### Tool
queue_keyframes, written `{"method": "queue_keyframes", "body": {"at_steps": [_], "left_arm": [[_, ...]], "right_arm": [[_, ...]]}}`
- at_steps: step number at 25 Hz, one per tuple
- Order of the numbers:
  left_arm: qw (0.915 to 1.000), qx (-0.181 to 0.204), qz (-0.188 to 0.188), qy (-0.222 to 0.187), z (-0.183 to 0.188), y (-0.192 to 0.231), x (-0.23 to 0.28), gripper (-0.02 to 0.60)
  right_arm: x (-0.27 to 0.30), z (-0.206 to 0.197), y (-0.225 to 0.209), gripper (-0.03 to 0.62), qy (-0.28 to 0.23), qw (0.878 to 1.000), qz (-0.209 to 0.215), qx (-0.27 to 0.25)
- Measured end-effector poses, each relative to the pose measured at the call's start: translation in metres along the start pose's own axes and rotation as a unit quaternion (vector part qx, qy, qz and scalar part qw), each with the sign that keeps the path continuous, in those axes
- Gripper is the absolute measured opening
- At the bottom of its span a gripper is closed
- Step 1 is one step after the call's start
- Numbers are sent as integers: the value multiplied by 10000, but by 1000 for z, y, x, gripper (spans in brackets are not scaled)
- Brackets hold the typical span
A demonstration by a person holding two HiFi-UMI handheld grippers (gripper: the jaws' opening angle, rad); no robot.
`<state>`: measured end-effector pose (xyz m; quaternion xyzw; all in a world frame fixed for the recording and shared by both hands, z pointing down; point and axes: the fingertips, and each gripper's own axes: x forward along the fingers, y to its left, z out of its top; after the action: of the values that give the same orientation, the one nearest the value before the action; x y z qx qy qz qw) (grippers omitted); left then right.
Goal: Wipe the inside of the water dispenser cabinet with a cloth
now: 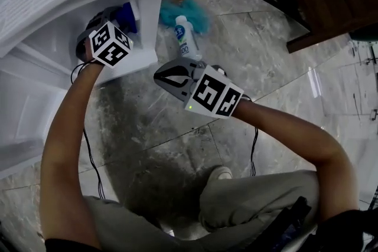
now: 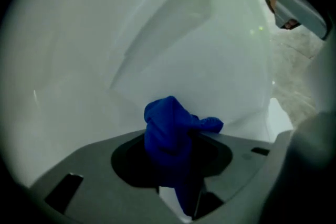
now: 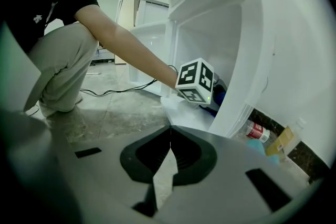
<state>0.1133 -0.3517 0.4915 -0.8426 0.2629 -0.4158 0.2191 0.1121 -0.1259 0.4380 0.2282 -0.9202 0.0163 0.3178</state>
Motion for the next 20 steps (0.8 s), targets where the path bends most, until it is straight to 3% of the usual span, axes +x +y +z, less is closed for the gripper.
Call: {"method": "queue_keyframes", "body": {"at_steps": [6, 10, 15, 18, 20], "left_arm": [[9991, -142, 400, 85, -3, 23, 13, 161], [9987, -436, 269, -80, -2, 11, 2, 161], [9997, -134, 178, -121, 3, 1, -1, 160], [9991, 277, 294, 114, -1, 12, 10, 160], [9986, 260, 369, 290, -4, 21, 15, 156]], "right_arm": [[3, -12, 10, -2, 209, 9997, 117, -60], [10, -5, 14, -2, 283, 9990, 200, -295], [17, -3, 16, -2, 288, 9986, 286, -342], [17, -5, 19, -2, 301, 9984, 335, -338], [14, -7, 20, -2, 350, 9980, 367, -371]]}}
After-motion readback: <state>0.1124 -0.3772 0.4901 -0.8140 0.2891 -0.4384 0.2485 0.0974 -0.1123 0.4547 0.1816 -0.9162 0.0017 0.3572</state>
